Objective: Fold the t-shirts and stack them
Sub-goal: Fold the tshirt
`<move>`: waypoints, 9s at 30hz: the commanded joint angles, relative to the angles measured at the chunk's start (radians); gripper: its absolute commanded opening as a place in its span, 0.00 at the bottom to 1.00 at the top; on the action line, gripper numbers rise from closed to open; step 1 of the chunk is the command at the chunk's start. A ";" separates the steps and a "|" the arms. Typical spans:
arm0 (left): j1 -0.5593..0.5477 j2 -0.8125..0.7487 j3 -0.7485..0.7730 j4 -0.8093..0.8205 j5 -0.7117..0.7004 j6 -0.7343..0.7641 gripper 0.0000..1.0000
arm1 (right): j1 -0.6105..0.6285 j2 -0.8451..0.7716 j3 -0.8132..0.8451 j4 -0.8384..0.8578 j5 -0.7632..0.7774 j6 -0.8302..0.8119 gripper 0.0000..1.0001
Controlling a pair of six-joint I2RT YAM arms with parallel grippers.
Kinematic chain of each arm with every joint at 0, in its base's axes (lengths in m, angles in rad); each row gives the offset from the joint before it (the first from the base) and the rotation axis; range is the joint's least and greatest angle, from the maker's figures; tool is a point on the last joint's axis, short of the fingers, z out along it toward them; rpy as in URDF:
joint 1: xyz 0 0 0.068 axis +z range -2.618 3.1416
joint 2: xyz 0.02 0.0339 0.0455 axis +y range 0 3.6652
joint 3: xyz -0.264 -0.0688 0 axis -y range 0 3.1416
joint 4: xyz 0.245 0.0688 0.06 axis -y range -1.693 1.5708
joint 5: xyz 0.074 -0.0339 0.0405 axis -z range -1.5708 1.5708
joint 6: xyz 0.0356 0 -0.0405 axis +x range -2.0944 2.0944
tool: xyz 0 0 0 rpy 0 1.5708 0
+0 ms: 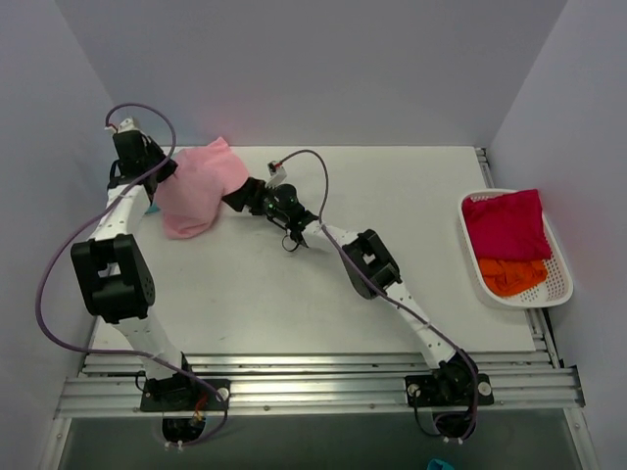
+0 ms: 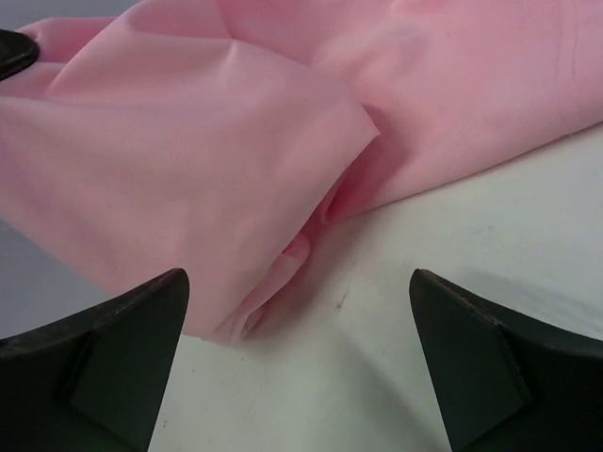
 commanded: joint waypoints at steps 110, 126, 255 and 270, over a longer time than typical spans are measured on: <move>-0.852 -0.993 -0.017 -0.334 -0.010 -0.082 0.02 | 1.237 -1.729 -0.868 -0.699 1.704 -0.503 0.00; -0.630 -0.367 -0.235 0.176 -0.019 -0.154 0.02 | -0.074 -1.490 -1.247 -0.642 0.769 -0.204 0.00; -1.269 -1.023 -1.123 -0.115 -0.530 -0.508 0.96 | 0.746 -1.538 -1.399 -1.323 1.285 0.810 0.97; -1.170 -0.990 -1.147 -0.026 -0.501 -0.425 0.94 | 0.470 -1.249 -1.267 -0.949 1.134 0.431 0.97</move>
